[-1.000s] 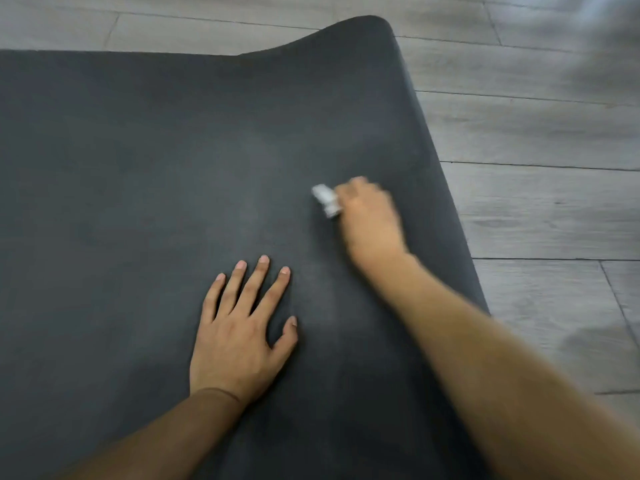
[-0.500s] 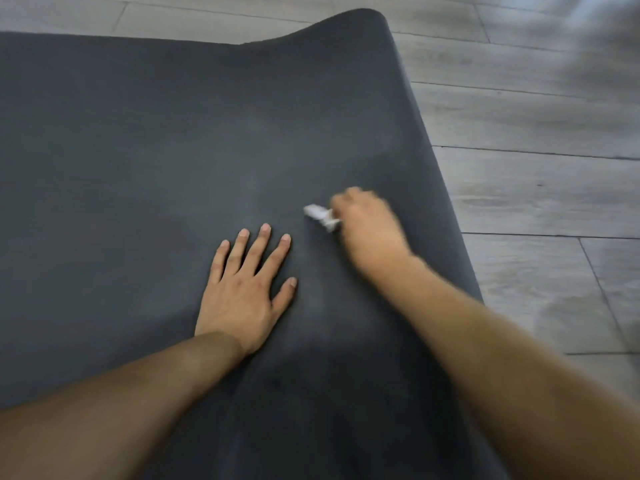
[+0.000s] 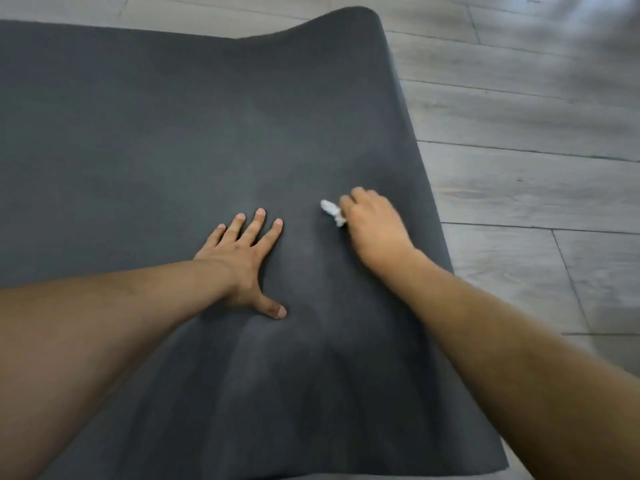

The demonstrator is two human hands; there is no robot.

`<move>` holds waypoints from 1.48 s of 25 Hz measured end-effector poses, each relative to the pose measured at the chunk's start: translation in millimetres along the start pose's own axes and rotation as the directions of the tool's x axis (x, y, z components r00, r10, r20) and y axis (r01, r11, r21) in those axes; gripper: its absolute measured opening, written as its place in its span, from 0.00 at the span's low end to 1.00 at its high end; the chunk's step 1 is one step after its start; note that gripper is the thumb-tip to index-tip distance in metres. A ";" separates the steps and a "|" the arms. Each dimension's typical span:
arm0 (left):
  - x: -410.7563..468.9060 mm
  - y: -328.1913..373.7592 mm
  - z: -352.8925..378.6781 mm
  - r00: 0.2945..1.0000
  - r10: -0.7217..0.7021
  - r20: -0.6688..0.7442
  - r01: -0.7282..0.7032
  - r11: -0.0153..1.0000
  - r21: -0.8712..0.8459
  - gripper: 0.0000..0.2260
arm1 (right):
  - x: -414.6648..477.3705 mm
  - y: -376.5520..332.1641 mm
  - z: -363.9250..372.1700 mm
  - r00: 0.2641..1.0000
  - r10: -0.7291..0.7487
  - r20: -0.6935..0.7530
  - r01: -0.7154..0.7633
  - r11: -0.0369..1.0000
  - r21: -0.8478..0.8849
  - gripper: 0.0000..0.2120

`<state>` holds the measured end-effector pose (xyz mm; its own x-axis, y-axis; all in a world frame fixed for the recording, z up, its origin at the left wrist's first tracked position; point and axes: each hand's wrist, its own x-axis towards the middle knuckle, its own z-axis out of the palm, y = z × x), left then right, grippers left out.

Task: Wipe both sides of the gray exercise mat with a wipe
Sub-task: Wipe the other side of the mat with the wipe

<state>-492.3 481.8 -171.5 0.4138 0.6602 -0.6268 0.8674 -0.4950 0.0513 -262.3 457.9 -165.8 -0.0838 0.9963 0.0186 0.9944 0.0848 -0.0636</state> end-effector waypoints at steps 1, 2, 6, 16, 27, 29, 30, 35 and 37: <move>0.9 1.0 2.6 1.000 -0.006 -0.007 0.006 1.000 -0.002 0.66 | -4.5 36.4 -2.8 0.983 0.185 0.012 -0.183 0.980 -0.074 0.11; 2.8 0.5 4.9 1.000 -0.016 -0.010 0.016 1.000 -0.005 0.66 | -12.2 65.3 -5.1 0.921 0.389 0.018 -0.386 0.917 -0.099 0.11; 1.5 7.8 -1.6 0.998 -0.057 0.019 0.057 0.998 0.009 0.66 | -27.3 -7.9 4.6 0.845 0.532 0.057 -0.534 0.837 0.119 0.11; -97.4 57.2 53.4 0.948 -0.065 -0.311 0.030 0.993 -0.114 0.32 | -109.2 24.4 -6.3 0.848 0.524 0.080 -0.525 0.851 -0.006 0.10; -98.9 50.4 73.6 0.999 -0.013 -0.037 0.011 0.998 -0.064 0.65 | -157.6 11.8 -9.4 0.938 0.338 0.069 -0.332 0.939 -0.094 0.09; -96.4 50.9 76.0 0.999 -0.038 -0.039 0.036 0.997 -0.061 0.65 | -172.2 12.9 -7.8 0.841 0.539 0.045 -0.537 0.842 -0.049 0.10; -96.3 50.3 75.1 0.998 -0.042 -0.036 0.039 0.997 -0.065 0.65 | -173.9 -16.2 -5.4 0.844 0.534 0.055 -0.536 0.844 0.029 0.10; -102.8 53.3 70.3 0.998 -0.050 -0.050 0.046 0.996 -0.078 0.58 | -195.6 -132.5 3.5 0.959 -0.211 0.190 0.166 0.959 0.230 0.08; -106.3 53.0 70.4 0.997 -0.061 -0.054 0.057 0.996 -0.065 0.62 | -200.4 -67.1 5.3 0.995 -0.048 0.086 0.036 0.990 0.134 0.07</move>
<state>-509.8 345.6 -156.9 0.3748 0.7182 -0.5863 0.9056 -0.4189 0.0658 -312.5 252.5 -170.6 -0.1364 0.9886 -0.0642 0.9730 0.1215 -0.1963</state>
